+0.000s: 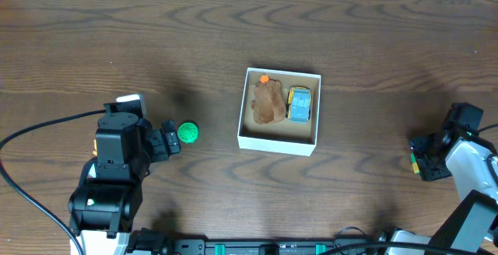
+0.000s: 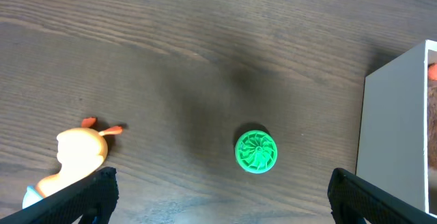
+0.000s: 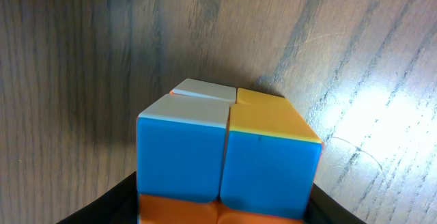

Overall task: Pack container
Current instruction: 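Move the right gripper to the colour cube and grasp it, then lower the cube with the right gripper into the box beside the truck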

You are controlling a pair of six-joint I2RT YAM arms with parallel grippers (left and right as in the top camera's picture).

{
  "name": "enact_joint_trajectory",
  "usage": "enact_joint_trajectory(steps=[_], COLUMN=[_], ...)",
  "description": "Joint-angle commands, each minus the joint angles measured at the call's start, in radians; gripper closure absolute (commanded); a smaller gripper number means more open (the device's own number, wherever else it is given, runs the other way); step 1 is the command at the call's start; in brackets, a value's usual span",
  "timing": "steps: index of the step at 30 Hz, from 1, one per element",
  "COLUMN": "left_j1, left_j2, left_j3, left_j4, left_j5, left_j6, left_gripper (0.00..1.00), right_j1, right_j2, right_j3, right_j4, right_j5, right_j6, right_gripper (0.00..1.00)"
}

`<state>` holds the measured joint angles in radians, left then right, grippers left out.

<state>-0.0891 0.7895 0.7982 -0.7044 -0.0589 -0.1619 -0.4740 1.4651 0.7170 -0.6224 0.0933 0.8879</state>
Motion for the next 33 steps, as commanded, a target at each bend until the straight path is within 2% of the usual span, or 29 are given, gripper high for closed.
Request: enact_joint_trajectory(steps=[1, 8, 16, 19, 27, 33], left_j1=[-0.003, -0.003, -0.003, -0.003, -0.003, -0.003], left_j2=[0.0, 0.0, 0.0, 0.0, 0.0, 0.0], left_j3=[0.016, 0.016, 0.016, 0.016, 0.016, 0.016], left_j4=[-0.002, -0.002, -0.002, -0.002, -0.002, -0.002], left_j5=[-0.001, -0.001, -0.001, -0.001, -0.001, -0.001], left_j6=[-0.016, -0.016, -0.016, -0.016, -0.016, -0.016], left_gripper=[0.02, 0.02, 0.02, 0.02, 0.02, 0.02], right_j1=[-0.004, -0.003, -0.003, 0.006, 0.114, 0.34], right_j2=[-0.006, -0.006, -0.007, -0.012, -0.105, -0.204], right_j3=[-0.006, -0.006, -0.002, 0.011, 0.144, 0.335], right_j4=[0.001, -0.003, -0.021, -0.027, -0.135, -0.243], right_j5=[0.006, 0.006, -0.017, -0.035, -0.067, -0.08], right_j6=[0.005, 0.005, -0.061, -0.096, -0.233, -0.4], right_gripper=[0.47, 0.54, 0.77, 0.95, 0.99, 0.99])
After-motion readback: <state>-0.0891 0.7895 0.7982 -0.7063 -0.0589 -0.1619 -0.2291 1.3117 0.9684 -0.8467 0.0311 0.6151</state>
